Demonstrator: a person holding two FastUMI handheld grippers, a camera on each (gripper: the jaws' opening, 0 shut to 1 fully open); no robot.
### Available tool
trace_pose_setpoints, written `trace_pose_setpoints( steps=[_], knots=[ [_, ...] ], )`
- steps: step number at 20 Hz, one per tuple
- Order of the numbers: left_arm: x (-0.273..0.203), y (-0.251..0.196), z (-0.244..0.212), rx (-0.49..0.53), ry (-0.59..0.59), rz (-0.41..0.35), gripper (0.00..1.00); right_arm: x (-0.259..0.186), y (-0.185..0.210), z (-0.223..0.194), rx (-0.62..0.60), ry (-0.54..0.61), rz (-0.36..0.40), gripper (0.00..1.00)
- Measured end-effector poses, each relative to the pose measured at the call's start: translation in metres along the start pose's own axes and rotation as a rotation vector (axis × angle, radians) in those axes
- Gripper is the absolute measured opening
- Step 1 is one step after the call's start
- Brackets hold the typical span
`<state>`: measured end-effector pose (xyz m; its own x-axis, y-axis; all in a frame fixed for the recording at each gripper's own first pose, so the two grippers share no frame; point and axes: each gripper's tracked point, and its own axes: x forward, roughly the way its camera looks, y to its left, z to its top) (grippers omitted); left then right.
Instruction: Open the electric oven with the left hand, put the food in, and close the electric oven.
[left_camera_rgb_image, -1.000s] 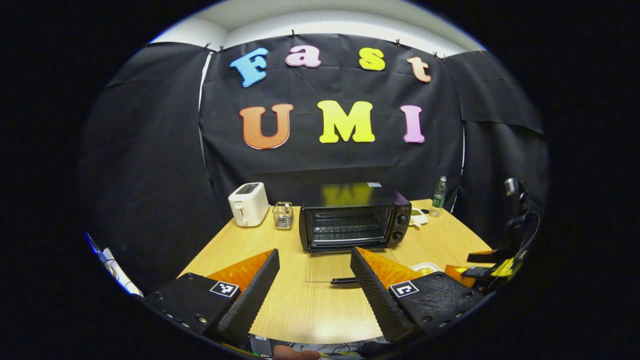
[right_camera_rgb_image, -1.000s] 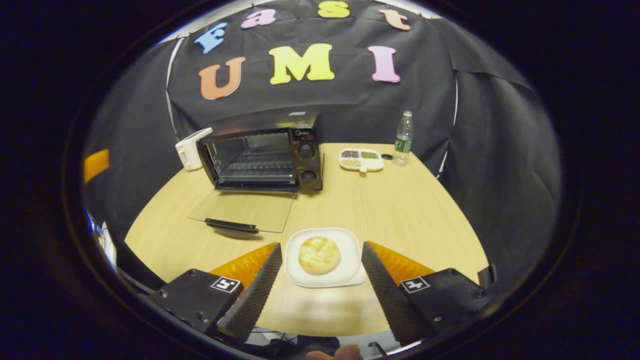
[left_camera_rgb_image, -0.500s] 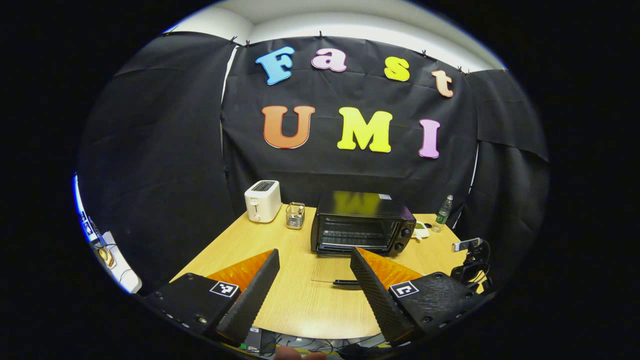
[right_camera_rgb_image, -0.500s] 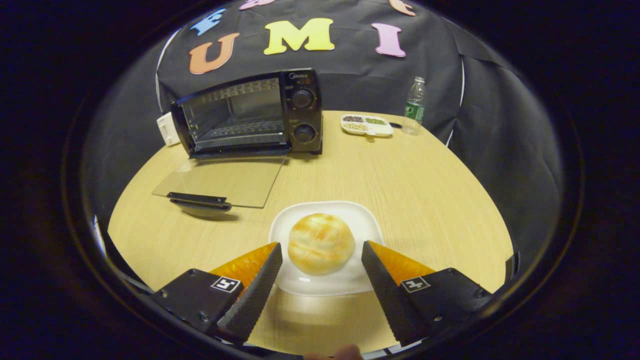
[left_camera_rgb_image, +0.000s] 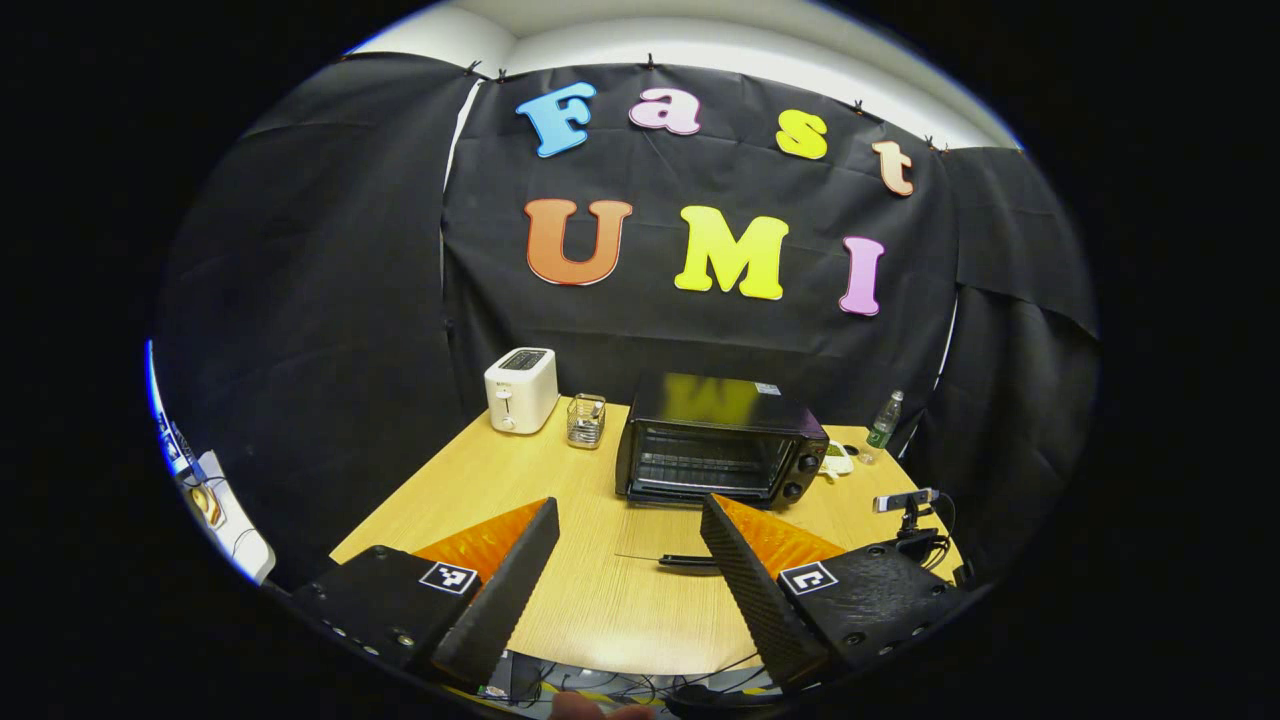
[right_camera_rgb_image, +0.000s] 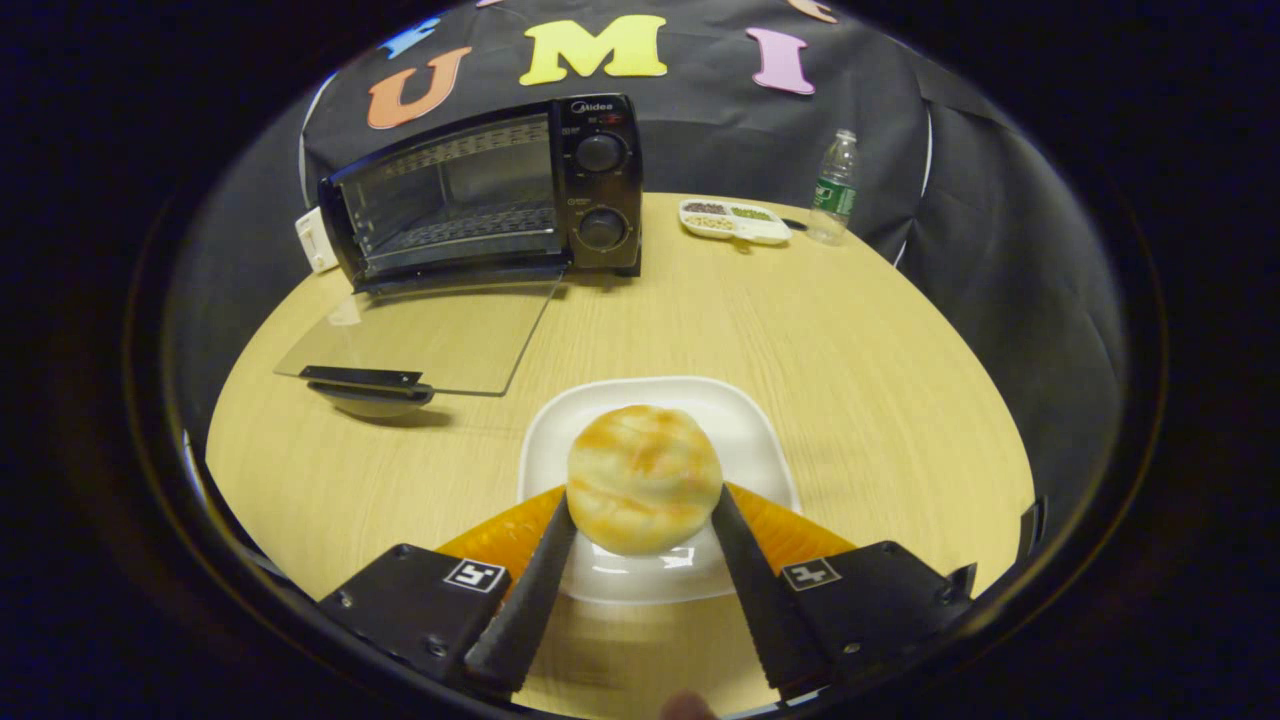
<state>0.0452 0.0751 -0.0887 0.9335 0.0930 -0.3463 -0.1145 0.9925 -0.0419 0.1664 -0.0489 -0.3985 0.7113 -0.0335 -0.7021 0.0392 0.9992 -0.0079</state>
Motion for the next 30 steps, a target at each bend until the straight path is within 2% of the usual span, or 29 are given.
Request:
trace_pose_setpoints(
  steps=[2,6,9,13,16,21,26,30],
  knots=[
    [0.002,-0.004,0.004,-0.004,-0.005,-0.020,0.94,-0.010,0.000,0.005,0.017,0.000,0.004,0.77],
    [0.010,-0.011,0.006,-0.004,-0.020,-0.069,0.94,-0.053,0.007,0.020,0.075,-0.038,0.039,0.68],
    [0.012,-0.014,0.004,-0.010,-0.018,-0.106,0.94,-0.083,0.017,0.023,0.135,-0.060,0.068,0.67],
    [0.010,-0.005,0.004,0.011,-0.008,-0.136,0.94,-0.096,0.045,0.032,0.253,-0.095,0.111,0.67],
    [0.007,0.012,0.004,0.046,0.011,-0.133,0.94,-0.082,0.079,0.066,0.342,-0.159,0.159,0.67],
    [-0.007,0.046,0.018,0.060,0.007,-0.076,0.94,-0.036,0.131,0.130,0.442,-0.261,0.206,0.67],
    [-0.021,0.055,0.004,0.048,0.059,-0.057,0.93,0.025,0.157,0.181,0.571,-0.316,0.182,0.66],
    [-0.033,0.067,-0.002,0.051,0.079,-0.032,0.94,0.064,0.167,0.214,0.604,-0.348,0.155,0.66]
  ],
)
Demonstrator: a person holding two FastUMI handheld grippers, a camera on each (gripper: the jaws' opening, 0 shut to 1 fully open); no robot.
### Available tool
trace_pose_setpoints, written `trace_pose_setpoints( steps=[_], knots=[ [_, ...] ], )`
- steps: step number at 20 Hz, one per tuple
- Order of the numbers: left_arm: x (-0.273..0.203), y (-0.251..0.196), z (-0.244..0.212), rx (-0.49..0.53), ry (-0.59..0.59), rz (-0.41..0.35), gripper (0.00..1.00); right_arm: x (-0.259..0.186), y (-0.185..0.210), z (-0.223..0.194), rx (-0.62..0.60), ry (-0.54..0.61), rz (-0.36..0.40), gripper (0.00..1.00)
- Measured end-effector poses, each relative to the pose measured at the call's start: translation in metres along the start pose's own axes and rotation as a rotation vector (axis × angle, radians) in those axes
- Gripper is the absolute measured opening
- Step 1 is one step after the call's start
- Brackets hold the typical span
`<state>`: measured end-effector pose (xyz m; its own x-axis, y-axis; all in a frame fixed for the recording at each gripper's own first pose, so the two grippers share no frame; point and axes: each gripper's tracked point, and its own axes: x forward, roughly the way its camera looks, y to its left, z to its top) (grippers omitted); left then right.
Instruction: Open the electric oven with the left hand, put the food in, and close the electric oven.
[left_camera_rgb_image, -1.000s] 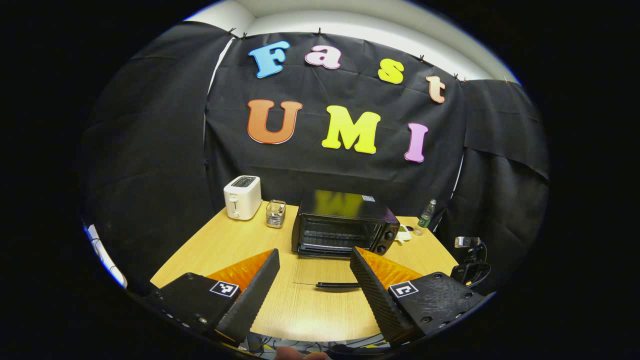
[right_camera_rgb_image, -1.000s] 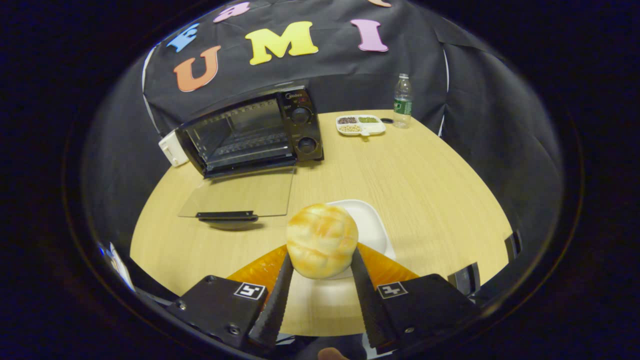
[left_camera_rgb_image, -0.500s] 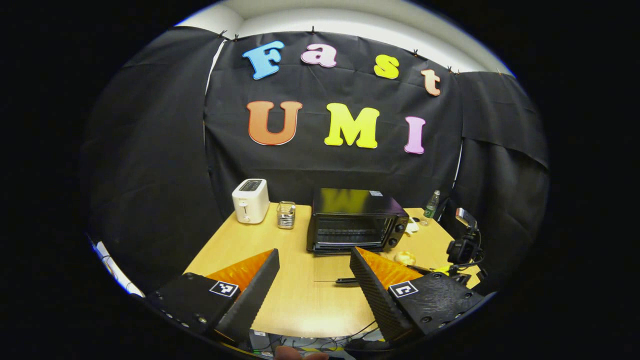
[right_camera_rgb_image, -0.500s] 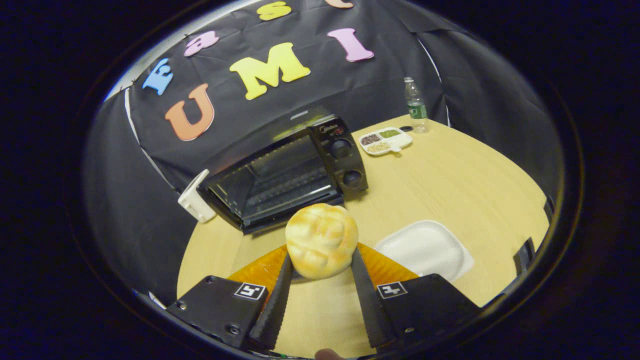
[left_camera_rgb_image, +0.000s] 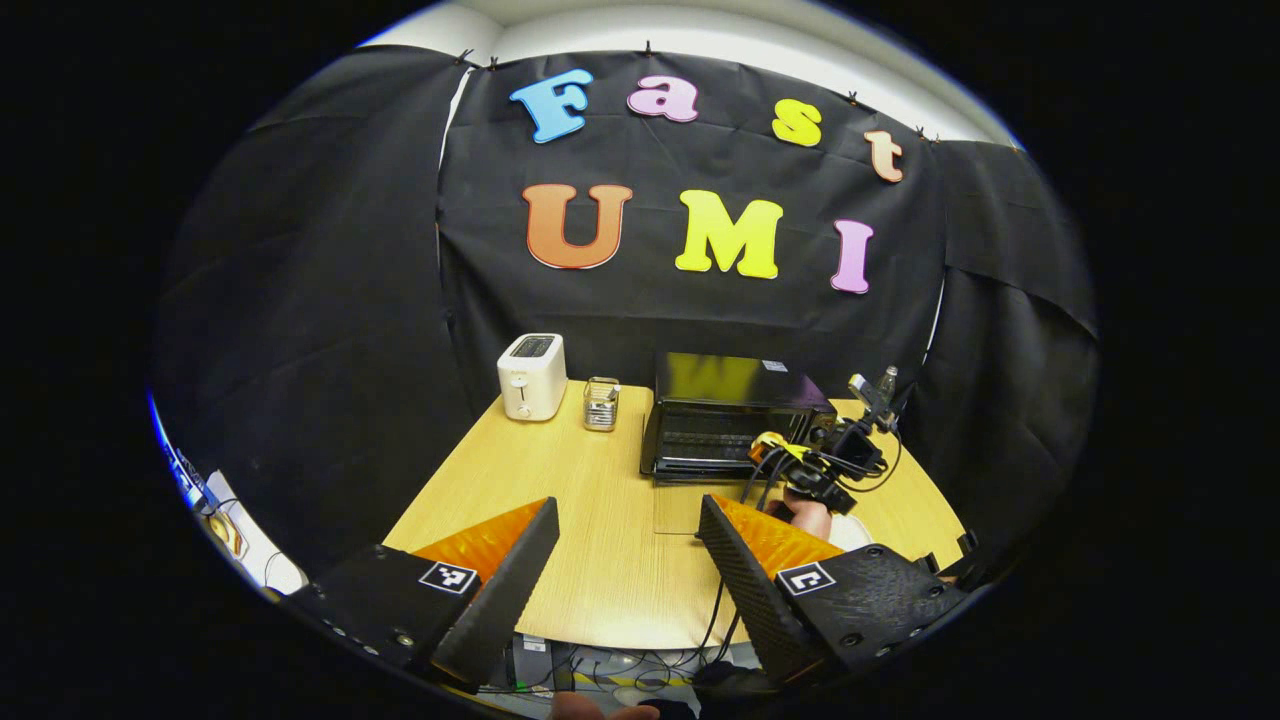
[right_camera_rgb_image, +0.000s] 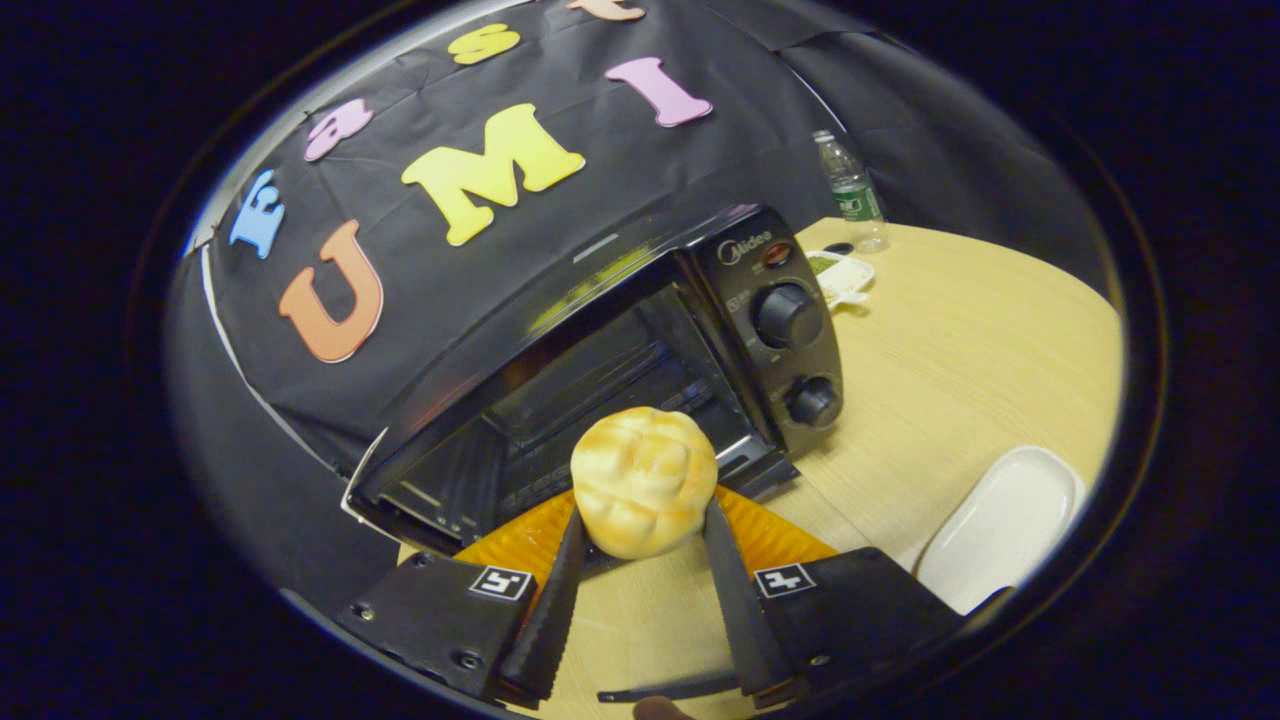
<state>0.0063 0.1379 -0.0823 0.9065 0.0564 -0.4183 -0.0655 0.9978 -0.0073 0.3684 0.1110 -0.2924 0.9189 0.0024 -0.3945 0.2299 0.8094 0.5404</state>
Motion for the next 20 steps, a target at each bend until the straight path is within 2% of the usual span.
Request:
trace_pose_setpoints(
  steps=[5,9,10,14,17,20],
  knots=[
    [-0.005,0.014,-0.026,-0.012,0.068,0.043,0.93,0.041,0.003,0.001,0.030,-0.045,-0.042,0.67],
    [-0.010,0.025,-0.031,-0.023,0.080,0.071,0.93,0.057,0.009,0.001,0.043,-0.076,-0.049,0.71],
    [-0.008,0.025,-0.030,-0.026,0.080,0.075,0.93,0.057,0.011,0.000,0.035,-0.073,-0.048,0.75],
    [-0.010,0.023,-0.027,-0.036,0.068,0.075,0.93,0.048,0.017,-0.004,0.040,-0.064,-0.037,0.87],
    [-0.008,0.020,-0.027,-0.050,0.063,0.073,0.93,0.028,0.027,-0.006,-0.002,-0.059,-0.016,0.87],
    [-0.010,0.012,-0.024,-0.071,0.044,0.058,0.93,-0.003,0.042,-0.015,-0.032,-0.029,0.040,0.87]
  ],
)
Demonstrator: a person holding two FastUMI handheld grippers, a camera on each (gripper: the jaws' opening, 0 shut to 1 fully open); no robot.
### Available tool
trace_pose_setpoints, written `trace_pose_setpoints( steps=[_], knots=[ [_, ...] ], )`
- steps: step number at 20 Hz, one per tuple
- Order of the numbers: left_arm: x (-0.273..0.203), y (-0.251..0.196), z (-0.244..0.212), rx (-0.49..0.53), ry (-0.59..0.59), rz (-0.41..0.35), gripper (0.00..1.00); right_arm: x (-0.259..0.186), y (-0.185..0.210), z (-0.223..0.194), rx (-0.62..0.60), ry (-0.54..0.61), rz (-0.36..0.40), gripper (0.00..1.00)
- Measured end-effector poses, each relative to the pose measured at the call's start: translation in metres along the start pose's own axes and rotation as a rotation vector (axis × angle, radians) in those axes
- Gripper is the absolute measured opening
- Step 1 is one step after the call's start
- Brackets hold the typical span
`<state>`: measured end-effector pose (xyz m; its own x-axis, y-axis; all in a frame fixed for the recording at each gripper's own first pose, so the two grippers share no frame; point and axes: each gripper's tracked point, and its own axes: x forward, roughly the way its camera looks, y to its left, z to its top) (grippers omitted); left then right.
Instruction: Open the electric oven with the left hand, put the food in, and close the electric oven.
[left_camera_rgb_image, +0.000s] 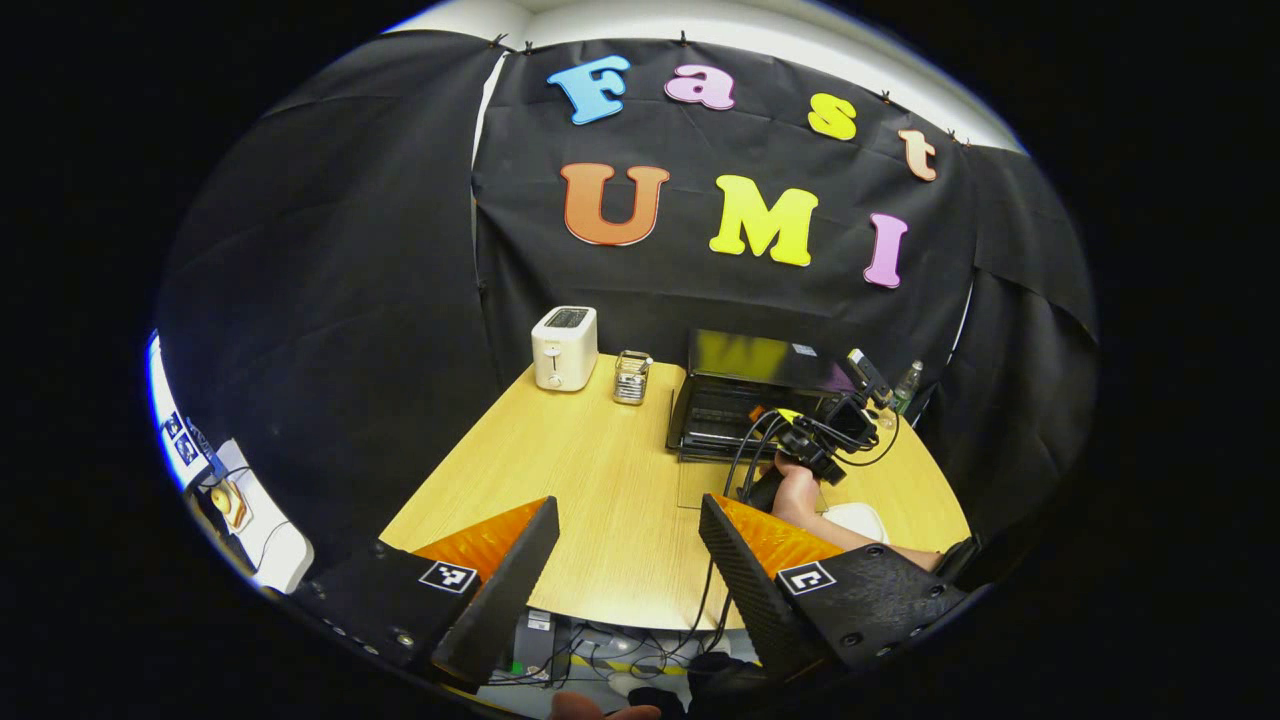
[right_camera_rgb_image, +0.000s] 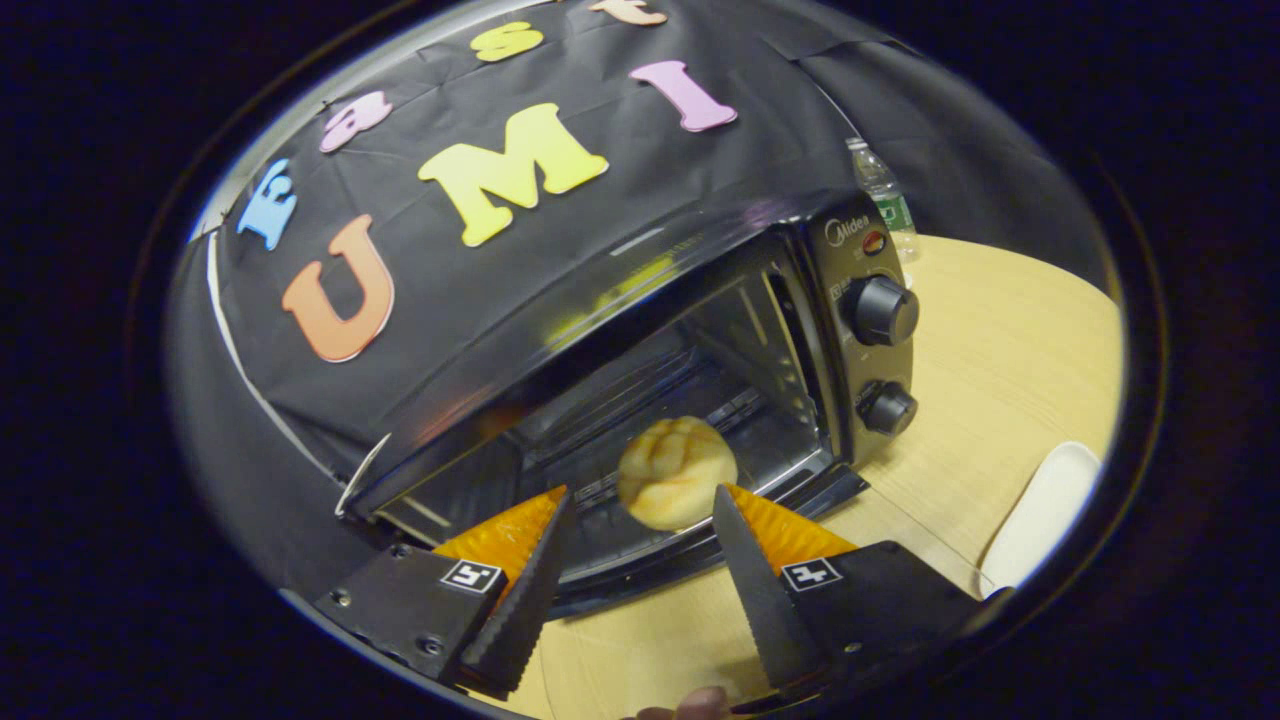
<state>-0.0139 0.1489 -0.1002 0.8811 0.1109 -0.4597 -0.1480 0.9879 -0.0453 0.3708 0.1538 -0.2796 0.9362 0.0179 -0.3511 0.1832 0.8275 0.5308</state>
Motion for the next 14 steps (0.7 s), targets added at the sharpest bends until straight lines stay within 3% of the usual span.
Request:
trace_pose_setpoints(
  steps=[4,7,14],
  knots=[
    [-0.005,-0.007,0.001,-0.044,-0.035,-0.021,0.93,-0.050,0.009,-0.013,-0.059,0.026,0.034,0.87],
    [-0.007,-0.009,-0.005,-0.063,-0.057,-0.030,0.93,-0.092,0.013,-0.025,-0.127,0.059,0.074,0.96],
    [0.008,-0.013,-0.041,-0.073,-0.014,-0.076,0.94,-0.196,-0.001,-0.034,-0.371,0.112,0.151,0.95]
  ],
)
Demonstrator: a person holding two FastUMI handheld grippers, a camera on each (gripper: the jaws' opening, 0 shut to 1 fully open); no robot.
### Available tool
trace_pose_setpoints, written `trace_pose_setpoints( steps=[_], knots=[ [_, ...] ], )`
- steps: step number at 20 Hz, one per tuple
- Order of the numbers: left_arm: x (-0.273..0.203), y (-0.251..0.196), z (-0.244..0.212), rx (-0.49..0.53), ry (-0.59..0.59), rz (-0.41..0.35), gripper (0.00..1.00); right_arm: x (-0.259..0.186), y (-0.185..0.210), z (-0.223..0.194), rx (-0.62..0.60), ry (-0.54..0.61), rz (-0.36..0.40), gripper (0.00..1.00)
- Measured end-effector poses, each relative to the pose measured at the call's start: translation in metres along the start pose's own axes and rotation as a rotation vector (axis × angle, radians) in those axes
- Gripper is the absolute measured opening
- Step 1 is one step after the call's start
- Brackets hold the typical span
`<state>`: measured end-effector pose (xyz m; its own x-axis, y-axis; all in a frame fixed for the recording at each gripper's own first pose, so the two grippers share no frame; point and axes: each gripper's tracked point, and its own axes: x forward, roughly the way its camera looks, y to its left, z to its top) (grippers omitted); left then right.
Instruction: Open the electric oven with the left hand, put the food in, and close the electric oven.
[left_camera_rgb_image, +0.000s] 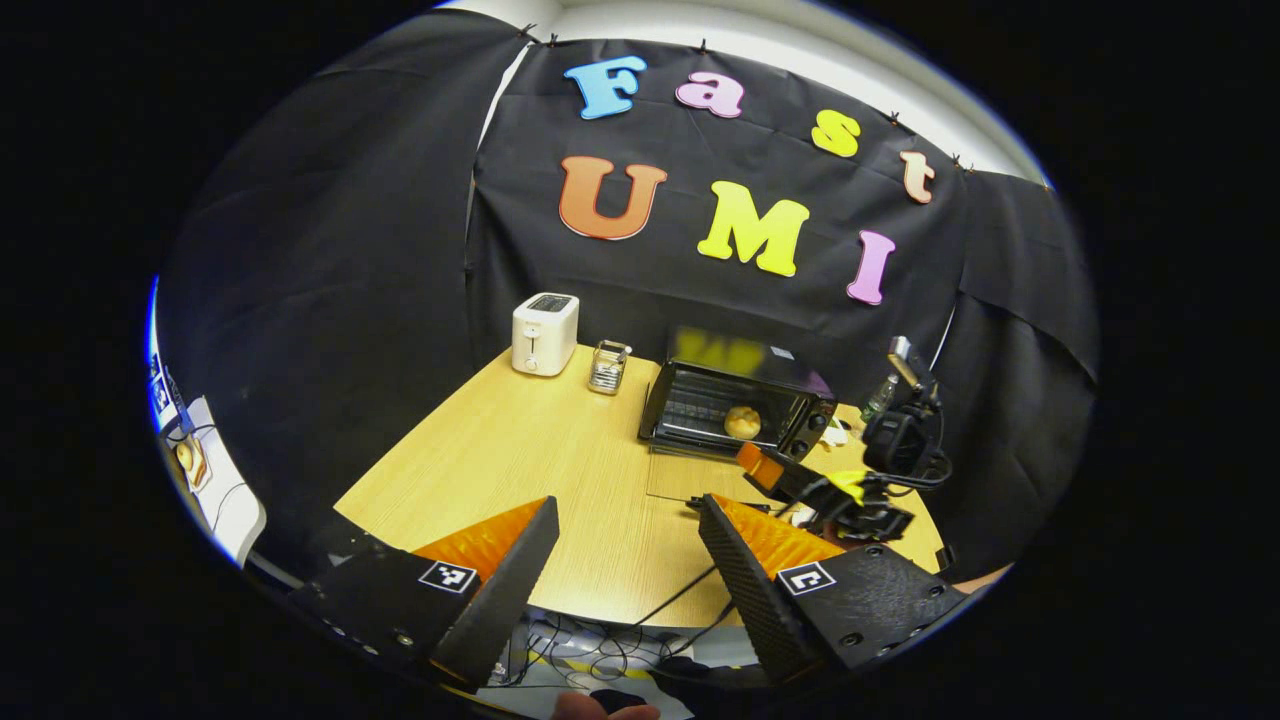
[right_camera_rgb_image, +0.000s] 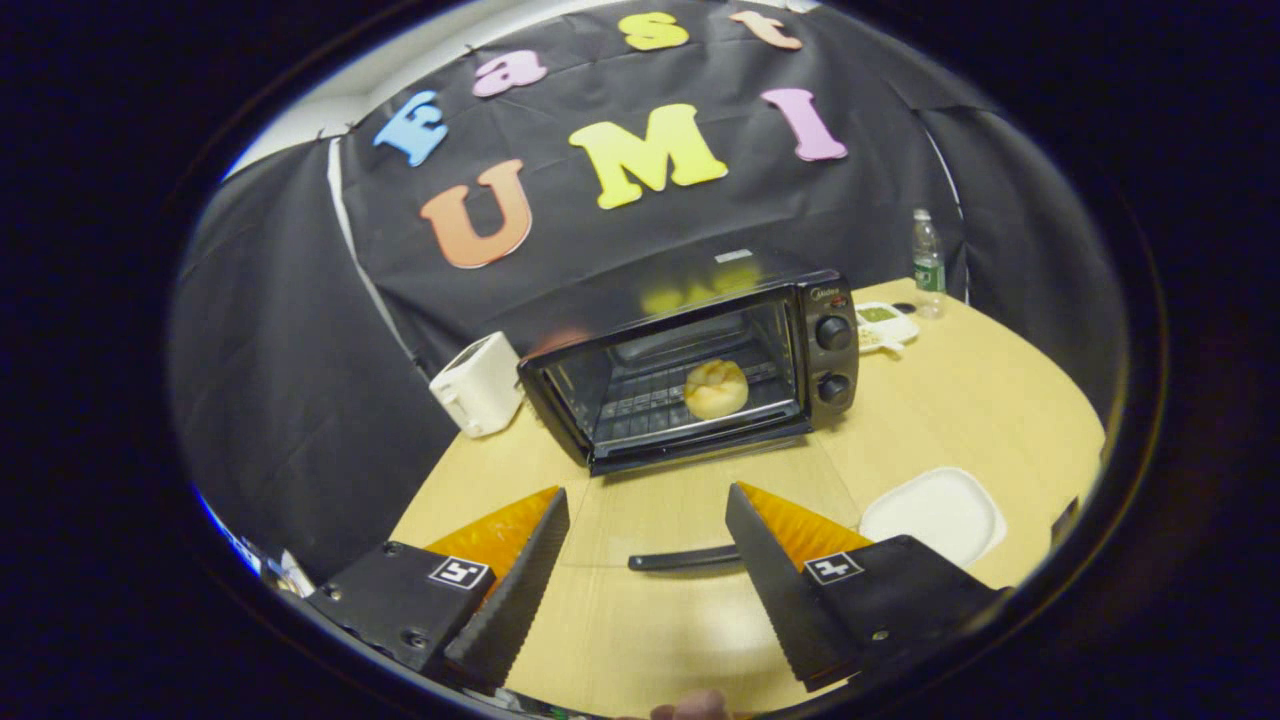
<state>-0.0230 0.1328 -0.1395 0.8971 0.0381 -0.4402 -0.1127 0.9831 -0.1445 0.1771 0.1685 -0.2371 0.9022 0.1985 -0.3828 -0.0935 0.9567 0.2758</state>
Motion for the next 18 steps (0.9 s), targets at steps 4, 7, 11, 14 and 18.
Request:
trace_pose_setpoints(
  steps=[4,7,11,14,18],
  knots=[
    [0.020,-0.012,-0.007,0.022,0.000,-0.027,0.94,-0.057,-0.016,0.002,-0.105,0.001,0.026,0.97],
    [0.040,-0.027,-0.023,0.027,0.020,-0.052,0.93,-0.090,-0.031,0.003,-0.157,0.015,0.029,0.97],
    [0.081,-0.052,-0.057,0.034,0.084,-0.080,0.94,-0.118,-0.058,0.013,-0.191,0.024,0.011,0.97],
    [0.107,-0.074,-0.089,0.068,0.126,-0.114,0.95,-0.126,-0.085,0.018,-0.217,0.049,-0.014,0.97],
    [0.160,-0.086,-0.144,0.069,0.163,-0.085,0.95,-0.129,-0.129,0.033,-0.238,0.057,-0.078,0.97]
  ],
)
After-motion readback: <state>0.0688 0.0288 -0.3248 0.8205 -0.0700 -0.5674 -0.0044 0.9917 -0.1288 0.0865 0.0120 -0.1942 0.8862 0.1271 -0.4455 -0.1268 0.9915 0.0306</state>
